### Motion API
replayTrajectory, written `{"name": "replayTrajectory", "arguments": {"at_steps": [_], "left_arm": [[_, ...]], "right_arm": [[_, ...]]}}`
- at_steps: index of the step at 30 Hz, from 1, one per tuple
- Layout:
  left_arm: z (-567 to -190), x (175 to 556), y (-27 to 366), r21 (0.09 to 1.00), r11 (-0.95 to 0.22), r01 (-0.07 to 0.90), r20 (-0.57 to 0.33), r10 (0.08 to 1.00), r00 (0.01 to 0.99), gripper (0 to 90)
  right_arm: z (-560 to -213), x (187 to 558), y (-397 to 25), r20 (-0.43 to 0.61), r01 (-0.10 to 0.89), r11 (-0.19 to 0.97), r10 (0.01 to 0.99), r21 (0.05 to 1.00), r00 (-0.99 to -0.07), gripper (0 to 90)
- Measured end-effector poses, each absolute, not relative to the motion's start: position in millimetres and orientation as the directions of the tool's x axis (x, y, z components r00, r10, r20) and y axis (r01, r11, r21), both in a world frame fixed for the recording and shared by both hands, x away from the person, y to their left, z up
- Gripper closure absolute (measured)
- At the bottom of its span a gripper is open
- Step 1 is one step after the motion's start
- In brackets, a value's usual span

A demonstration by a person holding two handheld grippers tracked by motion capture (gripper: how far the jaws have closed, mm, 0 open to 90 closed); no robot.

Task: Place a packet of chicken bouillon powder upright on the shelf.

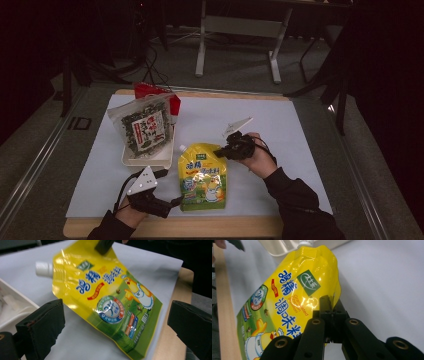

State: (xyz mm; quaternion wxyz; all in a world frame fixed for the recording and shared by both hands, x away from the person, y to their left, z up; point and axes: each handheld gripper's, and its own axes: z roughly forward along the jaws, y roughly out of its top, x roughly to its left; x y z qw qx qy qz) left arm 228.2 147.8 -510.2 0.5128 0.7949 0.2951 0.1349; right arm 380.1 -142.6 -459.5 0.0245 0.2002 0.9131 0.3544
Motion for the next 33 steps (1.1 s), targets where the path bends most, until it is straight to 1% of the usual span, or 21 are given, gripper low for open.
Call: {"name": "replayTrajectory", "arguments": {"at_steps": [3,4,6,8,9,11,12,15,17,18,19,21,22,24,26,28,29,30,32,33], "left_arm": [[-508.6,228.8,147.9,0.889,-0.301,0.344,-0.099,0.608,0.788,2.3],[-506.9,228.7,148.0,0.884,-0.307,0.353,-0.095,0.620,0.778,2.3],[-505.5,229.2,148.9,0.881,-0.311,0.358,-0.089,0.634,0.769,2.4],[-504.8,229.7,150.0,0.882,-0.305,0.360,-0.093,0.636,0.766,6.5],[-504.3,230.2,150.8,0.881,-0.302,0.363,-0.095,0.639,0.763,6.5],[-504.1,232.4,151.0,0.876,-0.306,0.374,-0.093,0.653,0.752,8.4],[-504.2,232.9,150.8,0.876,-0.301,0.377,-0.094,0.660,0.745,11.4],[-504.4,235.4,151.3,0.877,-0.294,0.381,-0.109,0.650,0.752,15.7],[-504.3,236.1,150.7,0.877,-0.294,0.380,-0.111,0.645,0.756,17.0],[-503.1,237.2,149.4,0.878,-0.291,0.380,-0.122,0.631,0.766,21.2],[-503.1,237.2,149.4,0.878,-0.291,0.380,-0.122,0.631,0.766,23.3],[-502.3,237.4,148.0,0.879,-0.285,0.382,-0.129,0.629,0.766,23.5],[-499.5,236.6,142.8,0.887,-0.283,0.365,-0.119,0.624,0.772,31.7],[-498.2,237.6,141.7,0.886,-0.292,0.361,-0.112,0.621,0.776,35.1],[-497.4,238.1,142.1,0.889,-0.290,0.354,-0.104,0.625,0.774,42.2],[-497.0,238.0,142.5,0.891,-0.290,0.350,-0.102,0.624,0.775,53.9],[-495.9,237.6,143.0,0.894,-0.291,0.341,-0.094,0.623,0.776,56.0],[-495.9,237.6,143.0,0.894,-0.291,0.341,-0.094,0.623,0.776,60.2],[-494.8,237.1,143.1,0.898,-0.290,0.330,-0.093,0.609,0.788,65.0],[-493.3,235.6,143.0,0.904,-0.286,0.319,-0.093,0.595,0.798,68.7]], "right_arm": [[-453.2,374.9,-142.1,0.078,0.327,0.668,0.374,0.668,-0.924,89.9],[-445.4,368.7,-141.7,0.054,0.296,0.668,0.357,0.682,-0.932,89.9],[-440.4,364.4,-141.5,0.046,0.277,0.663,0.344,0.696,-0.938,89.9],[-434.4,358.2,-141.1,0.024,0.247,0.660,0.328,0.710,-0.944,89.9],[-434.4,358.2,-141.1,0.024,0.247,0.660,0.328,0.710,-0.944,89.9],[-427.7,350.5,-141.4,0.007,0.213,0.652,0.304,0.728,-0.953,89.9],[-425.5,347.6,-141.5,0.003,0.205,0.648,0.298,0.734,-0.955,89.9],[-420.4,340.0,-142.9,-0.009,0.180,0.637,0.282,0.750,-0.959,89.9],[-419.2,337.7,-143.4,-0.012,0.174,0.636,0.276,0.752,-0.961,89.9],[-417.2,333.5,-144.9,-0.023,0.157,0.634,0.266,0.757,-0.964,89.9],[-416.4,331.4,-145.6,-0.027,0.150,0.632,0.261,0.760,-0.965,89.9],[-416.4,331.4,-145.6,-0.027,0.150,0.632,0.261,0.760,-0.965,89.9],[-413.9,326.1,-148.3,-0.031,0.136,0.626,0.248,0.768,-0.968,89.9],[-412.4,323.0,-149.5,-0.032,0.129,0.622,0.242,0.772,-0.970,89.9],[-411.2,320.4,-150.3,-0.037,0.121,0.623,0.236,0.773,-0.971,89.8],[-410.7,319.2,-150.8,-0.036,0.121,0.622,0.233,0.774,-0.972,89.7],[-410.2,316.8,-151.8,-0.038,0.115,0.620,0.229,0.776,-0.973,89.6],[-410.1,315.9,-152.4,-0.041,0.112,0.622,0.226,0.775,-0.973,89.5],[-410.4,313.9,-154.1,-0.037,0.112,0.620,0.223,0.777,-0.974,89.4],[-411.1,313.7,-155.0,-0.036,0.112,0.622,0.220,0.775,-0.975,89.3]]}}
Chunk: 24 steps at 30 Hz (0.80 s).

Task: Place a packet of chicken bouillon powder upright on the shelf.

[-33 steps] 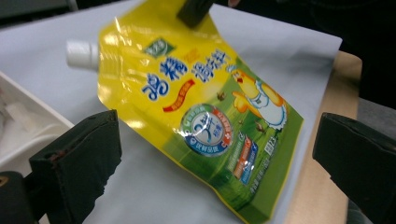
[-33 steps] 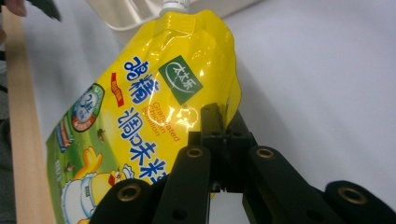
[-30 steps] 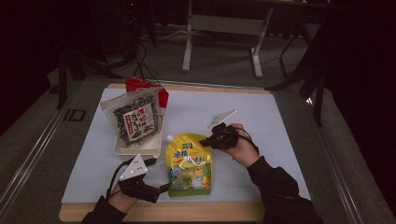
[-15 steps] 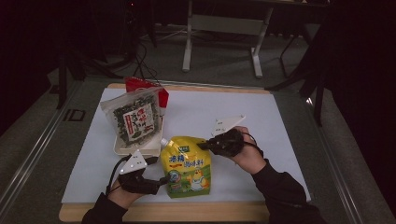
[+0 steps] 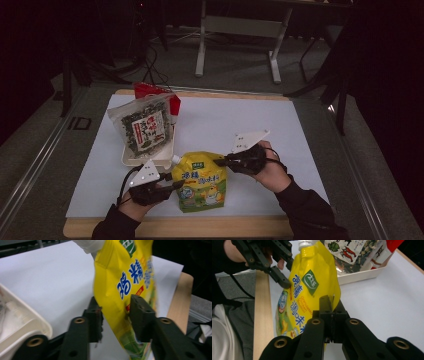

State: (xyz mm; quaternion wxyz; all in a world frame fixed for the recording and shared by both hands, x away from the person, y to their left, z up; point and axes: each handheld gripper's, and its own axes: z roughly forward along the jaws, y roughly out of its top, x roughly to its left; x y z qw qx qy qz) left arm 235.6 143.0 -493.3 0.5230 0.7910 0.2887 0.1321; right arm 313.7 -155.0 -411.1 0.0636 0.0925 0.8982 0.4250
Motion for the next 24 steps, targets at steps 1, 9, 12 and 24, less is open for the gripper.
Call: {"name": "replayTrajectory", "arguments": {"at_steps": [1,9,12,24], "left_arm": [[-492.5,234.9,143.2,0.907,-0.280,0.314,-0.097,0.586,0.804,72.5],[-489.9,232.3,142.7,0.916,-0.295,0.272,-0.075,0.540,0.838,88.8],[-490.2,231.3,142.9,0.919,-0.298,0.257,-0.064,0.533,0.844,88.9],[-489.0,229.4,142.0,0.919,-0.298,0.257,-0.068,0.522,0.850,89.8]], "right_arm": [[-412.3,313.2,-155.9,-0.037,0.112,0.623,0.221,0.774,-0.975,89.3],[-422.1,318.8,-164.9,0.039,0.142,0.598,0.182,0.789,-0.983,79.6],[-429.4,318.7,-159.7,0.058,0.145,0.624,0.158,0.768,-0.986,74.1],[-442.9,322.3,-153.3,0.097,0.158,0.666,0.127,0.729,-0.987,72.6]]}}
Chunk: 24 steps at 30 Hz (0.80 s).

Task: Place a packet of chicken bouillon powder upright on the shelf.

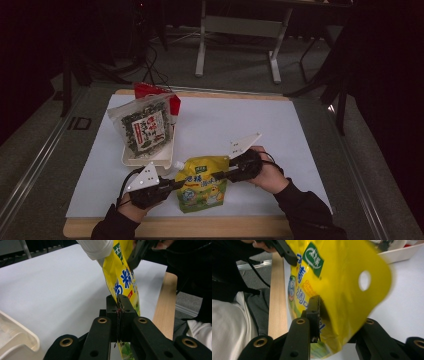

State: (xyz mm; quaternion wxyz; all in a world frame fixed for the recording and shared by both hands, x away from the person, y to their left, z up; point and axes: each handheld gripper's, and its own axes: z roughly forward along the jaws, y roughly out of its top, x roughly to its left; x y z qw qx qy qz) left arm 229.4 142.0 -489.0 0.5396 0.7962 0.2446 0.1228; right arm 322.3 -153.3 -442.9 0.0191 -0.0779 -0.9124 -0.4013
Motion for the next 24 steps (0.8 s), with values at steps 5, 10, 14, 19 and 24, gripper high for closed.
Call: {"name": "replayTrajectory", "arguments": {"at_steps": [5,10,14,19,24], "left_arm": [[-486.8,227.8,141.2,0.919,-0.296,0.260,-0.076,0.513,0.855,89.9],[-482.4,226.7,142.4,0.927,-0.279,0.251,-0.079,0.508,0.858,89.6],[-478.4,226.2,143.8,0.932,-0.269,0.242,-0.074,0.512,0.856,79.9],[-480.5,229.3,148.6,0.933,-0.222,0.282,-0.116,0.557,0.823,51.2],[-485.6,229.6,151.4,0.935,-0.195,0.295,-0.127,0.591,0.796,27.2]], "right_arm": [[-439.3,318.5,-155.1,0.112,0.152,0.668,0.102,0.729,-0.988,89.1],[-428.9,311.6,-157.6,0.100,0.133,0.664,0.087,0.736,-0.991,89.7],[-414.8,307.1,-158.1,0.073,0.111,0.646,0.087,0.755,-0.994,89.9],[-397.2,309.1,-158.4,0.025,0.085,0.629,0.103,0.772,-0.994,90.0],[-380.6,319.8,-159.4,-0.013,0.077,0.590,0.147,0.804,-0.989,90.0]]}}
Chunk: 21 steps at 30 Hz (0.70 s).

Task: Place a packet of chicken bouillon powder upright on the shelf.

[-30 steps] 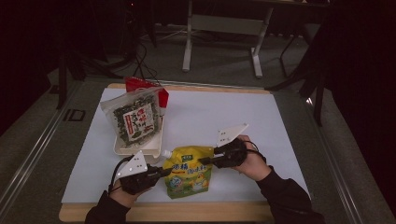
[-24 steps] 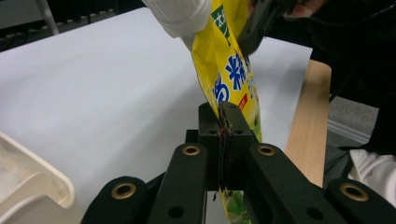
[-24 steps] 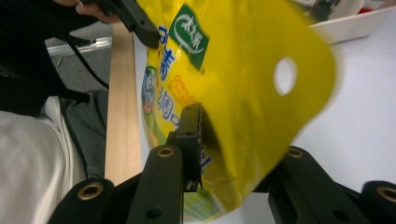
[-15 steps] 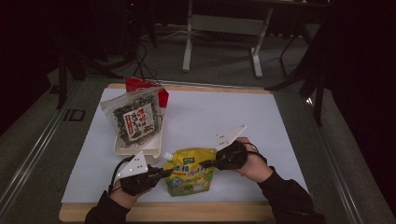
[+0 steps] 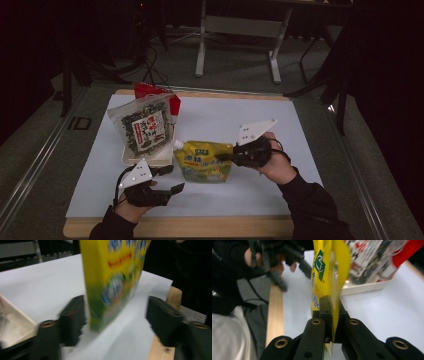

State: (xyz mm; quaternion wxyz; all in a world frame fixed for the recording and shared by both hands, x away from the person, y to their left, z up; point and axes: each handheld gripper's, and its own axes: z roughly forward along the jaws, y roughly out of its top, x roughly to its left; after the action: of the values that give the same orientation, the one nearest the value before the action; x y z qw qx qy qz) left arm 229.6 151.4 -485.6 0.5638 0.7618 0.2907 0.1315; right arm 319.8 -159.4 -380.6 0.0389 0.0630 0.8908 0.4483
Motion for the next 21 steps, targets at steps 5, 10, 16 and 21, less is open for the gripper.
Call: {"name": "replayTrajectory", "arguments": {"at_steps": [5,10,16,21], "left_arm": [[-490.0,225.6,145.5,0.938,-0.222,0.265,-0.092,0.579,0.810,10.9],[-496.1,225.0,138.3,0.929,-0.234,0.286,-0.117,0.548,0.828,3.4],[-515.2,223.7,126.3,0.907,-0.283,0.312,-0.134,0.510,0.850,3.3],[-521.1,222.8,122.4,0.903,-0.308,0.300,-0.113,0.503,0.857,3.3]], "right_arm": [[-364.4,331.2,-156.1,-0.054,0.057,0.551,0.184,0.832,-0.982,90.0],[-355.3,339.5,-148.5,-0.064,0.045,0.523,0.189,0.851,-0.980,90.0],[-350.7,354.5,-122.4,-0.065,0.029,0.496,0.172,0.868,-0.983,90.0],[-353.2,363.4,-102.1,-0.058,0.023,0.485,0.151,0.874,-0.987,89.9]]}}
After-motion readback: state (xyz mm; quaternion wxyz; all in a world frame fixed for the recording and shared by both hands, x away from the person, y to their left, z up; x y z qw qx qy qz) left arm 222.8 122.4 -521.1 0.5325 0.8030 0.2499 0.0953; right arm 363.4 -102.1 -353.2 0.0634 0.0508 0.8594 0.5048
